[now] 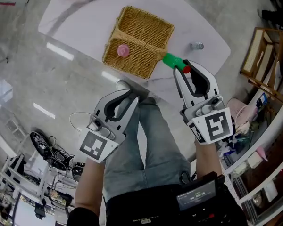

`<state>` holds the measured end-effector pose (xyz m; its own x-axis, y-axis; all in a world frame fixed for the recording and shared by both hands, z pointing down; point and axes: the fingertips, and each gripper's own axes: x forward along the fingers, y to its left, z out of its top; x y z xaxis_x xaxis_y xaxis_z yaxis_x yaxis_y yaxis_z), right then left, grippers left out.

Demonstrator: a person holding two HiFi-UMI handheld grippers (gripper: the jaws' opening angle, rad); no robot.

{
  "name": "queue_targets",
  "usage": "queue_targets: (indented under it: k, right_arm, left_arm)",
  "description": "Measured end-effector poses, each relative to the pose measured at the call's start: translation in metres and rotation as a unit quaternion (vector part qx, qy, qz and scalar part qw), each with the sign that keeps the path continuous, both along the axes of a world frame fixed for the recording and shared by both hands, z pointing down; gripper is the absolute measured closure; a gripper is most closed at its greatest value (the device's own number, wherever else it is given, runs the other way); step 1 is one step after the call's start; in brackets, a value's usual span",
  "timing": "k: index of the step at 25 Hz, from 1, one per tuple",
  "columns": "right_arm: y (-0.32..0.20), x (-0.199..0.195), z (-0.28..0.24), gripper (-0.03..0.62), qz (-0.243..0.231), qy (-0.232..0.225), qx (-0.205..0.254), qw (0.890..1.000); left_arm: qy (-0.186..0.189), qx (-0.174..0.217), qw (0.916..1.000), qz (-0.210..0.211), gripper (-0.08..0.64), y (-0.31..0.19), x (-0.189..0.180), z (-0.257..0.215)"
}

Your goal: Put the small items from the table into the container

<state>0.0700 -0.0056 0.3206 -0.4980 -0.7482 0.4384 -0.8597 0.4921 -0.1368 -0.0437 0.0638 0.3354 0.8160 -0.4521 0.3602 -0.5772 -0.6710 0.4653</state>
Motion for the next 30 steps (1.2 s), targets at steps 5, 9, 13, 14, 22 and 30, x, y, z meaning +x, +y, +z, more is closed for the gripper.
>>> queue_targets:
  k: [5,9,13,14,22,30]
  right_arm:
    - [0.010,-0.013,-0.002,0.488,0.013,0.002,-0.011,1.000]
    - [0.023,-0.028,-0.007,0.488,0.004,0.000,-0.016,1.000]
    - [0.025,-0.042,-0.005,0.489,-0.005,0.000,-0.017,1.000]
    - [0.024,-0.045,-0.004,0.488,-0.006,0.000,-0.017,1.000]
    - [0.012,-0.075,0.015,0.488,-0.016,-0.002,-0.028,0.999]
    - [-0.004,-0.095,0.037,0.488,-0.036,0.072,-0.013,0.997]
  left_arm:
    - [0.005,0.001,0.9999,-0.011,0.520,0.004,-0.020,0.001]
    - [0.010,0.003,0.9999,-0.012,0.520,0.009,-0.031,-0.002]
    - [0.014,0.008,0.9997,-0.016,0.520,0.012,-0.037,-0.004]
    - [0.014,0.008,0.9997,-0.016,0.520,0.013,-0.038,-0.004]
    - [0.011,0.002,0.9996,-0.027,0.520,0.016,-0.056,0.000]
    - [0.015,-0.006,0.9991,-0.039,0.520,0.013,-0.067,0.007]
